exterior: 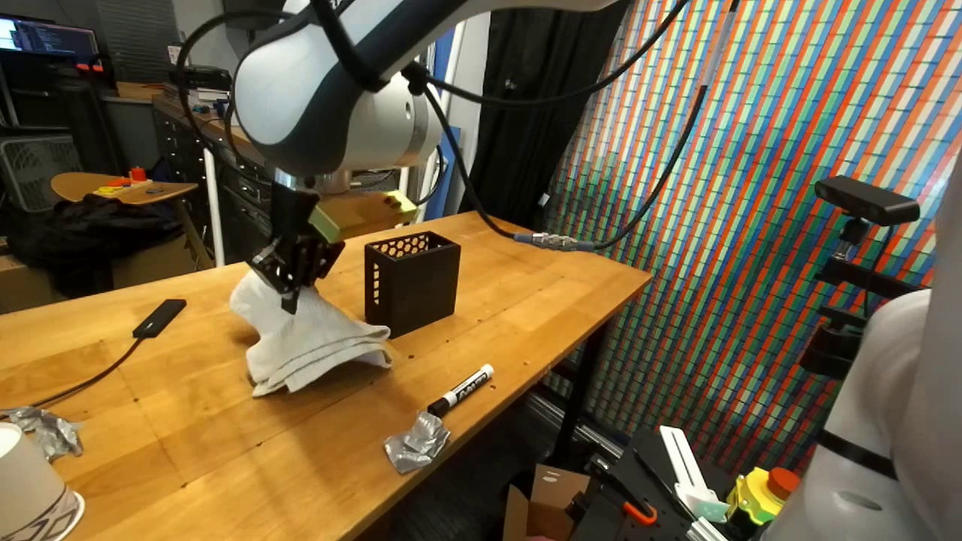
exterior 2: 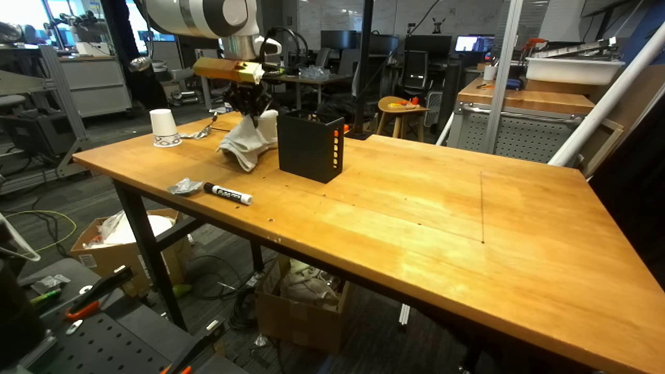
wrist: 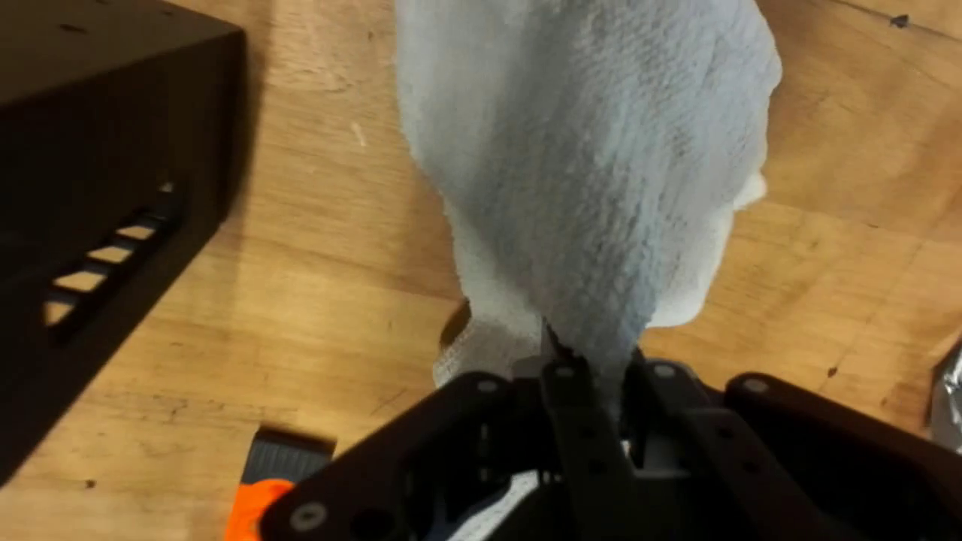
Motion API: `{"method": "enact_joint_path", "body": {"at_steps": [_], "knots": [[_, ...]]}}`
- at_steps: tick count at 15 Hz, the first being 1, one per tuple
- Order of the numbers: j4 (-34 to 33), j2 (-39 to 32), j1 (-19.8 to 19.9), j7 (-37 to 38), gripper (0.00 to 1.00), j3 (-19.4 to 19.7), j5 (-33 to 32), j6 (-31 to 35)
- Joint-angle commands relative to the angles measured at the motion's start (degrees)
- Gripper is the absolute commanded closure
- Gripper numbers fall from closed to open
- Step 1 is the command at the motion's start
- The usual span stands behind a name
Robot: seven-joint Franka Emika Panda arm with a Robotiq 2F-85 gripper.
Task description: Pick up the cloth from the table and put it in the box
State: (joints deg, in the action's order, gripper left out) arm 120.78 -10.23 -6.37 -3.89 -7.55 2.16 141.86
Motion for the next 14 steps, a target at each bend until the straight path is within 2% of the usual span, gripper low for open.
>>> {"method": "enact_joint_path", "body": {"at_steps": [1, 8, 14], "knots": [[1.46, 8.09, 1.46, 2.06, 0.97, 1.24, 2.22, -4.13], [-0.67, 17.03, 5.58, 7.23, 0.97, 6.27, -2.07, -11.66], [-0.81, 15.86, 8.06, 9.19, 0.97, 7.56, -8.71, -11.62]]}}
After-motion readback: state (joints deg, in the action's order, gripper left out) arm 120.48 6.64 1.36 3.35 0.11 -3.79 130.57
